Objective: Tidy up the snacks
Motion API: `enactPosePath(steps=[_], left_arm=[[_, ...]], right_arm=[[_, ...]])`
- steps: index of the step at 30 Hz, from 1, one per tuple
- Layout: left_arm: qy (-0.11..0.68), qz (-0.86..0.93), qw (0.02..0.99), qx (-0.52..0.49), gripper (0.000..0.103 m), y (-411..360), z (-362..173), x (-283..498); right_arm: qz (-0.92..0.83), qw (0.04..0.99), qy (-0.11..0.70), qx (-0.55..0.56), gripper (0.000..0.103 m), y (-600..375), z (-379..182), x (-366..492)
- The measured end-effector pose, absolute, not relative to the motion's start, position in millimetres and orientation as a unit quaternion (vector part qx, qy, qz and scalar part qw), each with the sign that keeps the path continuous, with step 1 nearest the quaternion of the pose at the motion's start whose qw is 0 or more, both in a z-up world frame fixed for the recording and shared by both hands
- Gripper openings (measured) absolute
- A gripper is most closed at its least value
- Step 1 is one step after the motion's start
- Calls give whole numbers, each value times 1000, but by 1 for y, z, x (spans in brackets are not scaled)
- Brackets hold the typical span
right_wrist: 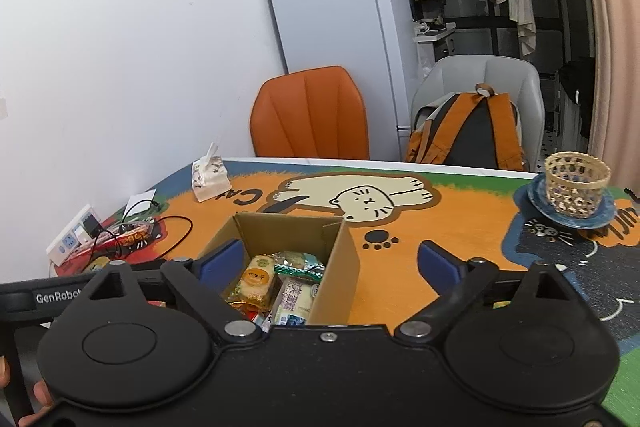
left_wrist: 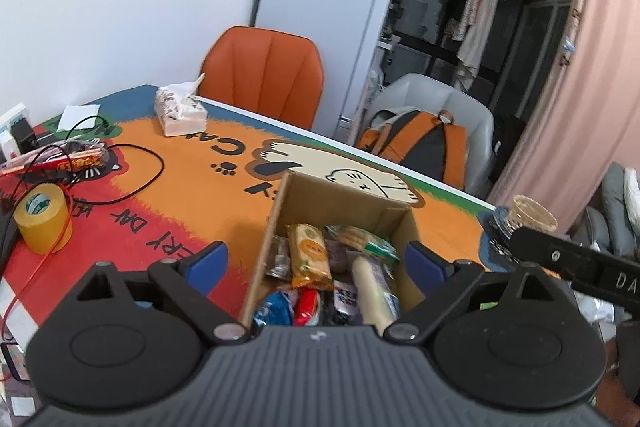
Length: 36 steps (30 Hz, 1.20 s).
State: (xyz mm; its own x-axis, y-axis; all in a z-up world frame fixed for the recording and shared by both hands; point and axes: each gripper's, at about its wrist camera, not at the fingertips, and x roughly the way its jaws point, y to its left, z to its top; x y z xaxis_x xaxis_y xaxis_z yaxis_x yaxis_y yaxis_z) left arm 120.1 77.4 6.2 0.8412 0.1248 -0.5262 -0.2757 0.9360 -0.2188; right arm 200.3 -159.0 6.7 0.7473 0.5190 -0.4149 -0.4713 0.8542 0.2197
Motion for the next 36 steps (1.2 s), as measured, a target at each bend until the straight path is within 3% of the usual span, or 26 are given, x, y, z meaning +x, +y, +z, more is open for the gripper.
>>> enactPosePath(steps=[3, 19, 36], left_arm=[[267, 100, 950, -130, 97, 66, 11, 115], [273, 59, 958, -69, 102, 22, 38, 76], [270, 55, 959, -68, 103, 21, 51, 44]], right_arm=[[264, 935, 231, 54, 103, -169, 10, 193], [267, 935, 226, 58, 103, -220, 29, 155], [282, 932, 221, 46, 103, -251, 44, 117]])
